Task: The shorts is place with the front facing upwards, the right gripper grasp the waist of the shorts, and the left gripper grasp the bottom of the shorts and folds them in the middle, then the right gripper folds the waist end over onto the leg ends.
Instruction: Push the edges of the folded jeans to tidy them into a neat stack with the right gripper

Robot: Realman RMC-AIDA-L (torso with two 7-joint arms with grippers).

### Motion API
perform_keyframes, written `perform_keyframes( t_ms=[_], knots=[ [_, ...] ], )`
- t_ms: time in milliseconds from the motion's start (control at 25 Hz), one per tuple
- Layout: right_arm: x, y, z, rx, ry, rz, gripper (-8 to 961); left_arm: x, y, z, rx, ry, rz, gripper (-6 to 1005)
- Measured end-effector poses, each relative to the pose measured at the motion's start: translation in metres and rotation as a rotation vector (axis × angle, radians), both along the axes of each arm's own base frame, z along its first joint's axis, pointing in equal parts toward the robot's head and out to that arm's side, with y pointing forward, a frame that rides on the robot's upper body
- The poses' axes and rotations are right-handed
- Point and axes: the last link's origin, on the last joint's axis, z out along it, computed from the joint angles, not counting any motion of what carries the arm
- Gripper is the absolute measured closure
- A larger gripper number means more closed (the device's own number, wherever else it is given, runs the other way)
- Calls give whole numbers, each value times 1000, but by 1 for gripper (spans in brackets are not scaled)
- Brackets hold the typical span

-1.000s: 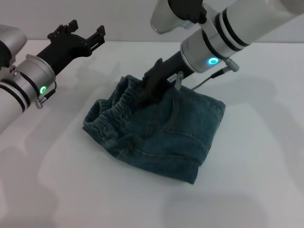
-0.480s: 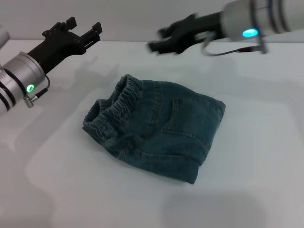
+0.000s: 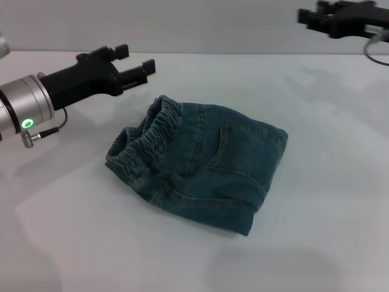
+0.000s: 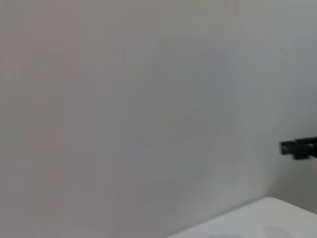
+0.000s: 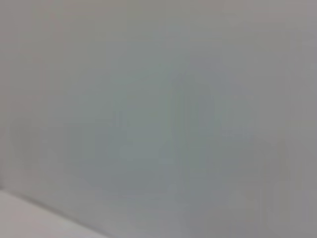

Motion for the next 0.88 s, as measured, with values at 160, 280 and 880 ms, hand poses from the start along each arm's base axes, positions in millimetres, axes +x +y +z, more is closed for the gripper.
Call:
perform_keyframes(
  t_ms=[160,280,880],
  knots=[
    [28,-6,6,69,2,-68,461,6,-8,-4,-92,-8,-30,210],
    [43,-9,3,87,-14,-110,461,8,-12,-7,-133,-9,-39,211],
    [55,-2,-7,93,-45,-163,461,21,-42,-42,-404,-29,-72,214]
  ],
)
